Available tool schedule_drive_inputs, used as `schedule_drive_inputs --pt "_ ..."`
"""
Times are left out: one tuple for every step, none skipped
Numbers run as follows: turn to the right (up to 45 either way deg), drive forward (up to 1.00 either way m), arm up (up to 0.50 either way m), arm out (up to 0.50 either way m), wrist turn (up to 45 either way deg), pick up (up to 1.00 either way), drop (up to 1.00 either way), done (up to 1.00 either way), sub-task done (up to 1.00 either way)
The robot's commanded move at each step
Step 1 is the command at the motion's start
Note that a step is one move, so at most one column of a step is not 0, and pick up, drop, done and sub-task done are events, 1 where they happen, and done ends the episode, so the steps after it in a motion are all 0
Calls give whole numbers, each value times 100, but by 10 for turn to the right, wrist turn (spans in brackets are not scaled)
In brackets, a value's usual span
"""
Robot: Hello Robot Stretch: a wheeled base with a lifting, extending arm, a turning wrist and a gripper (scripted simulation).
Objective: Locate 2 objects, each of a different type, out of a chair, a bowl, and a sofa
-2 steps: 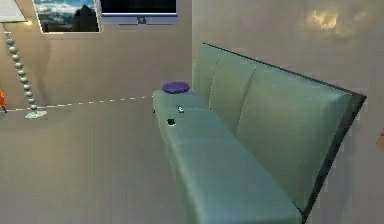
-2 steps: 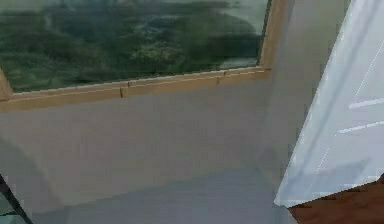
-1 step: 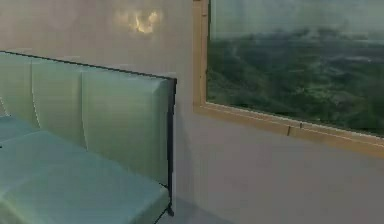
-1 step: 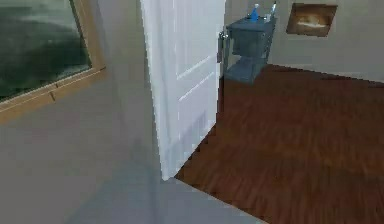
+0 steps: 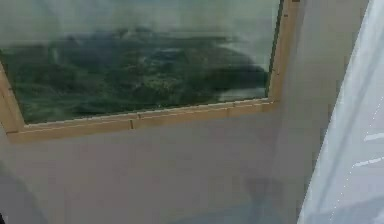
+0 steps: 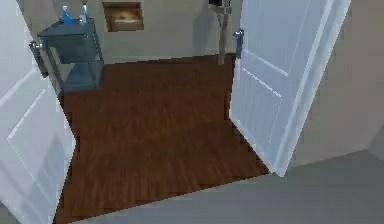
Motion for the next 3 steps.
schedule_drive_inputs --pt "450 0 0 0 0 0 0 0 0" --pt "360 0 0 0 0 0 0 0 0" --pt "0 100 0 0 0 0 0 0 0"
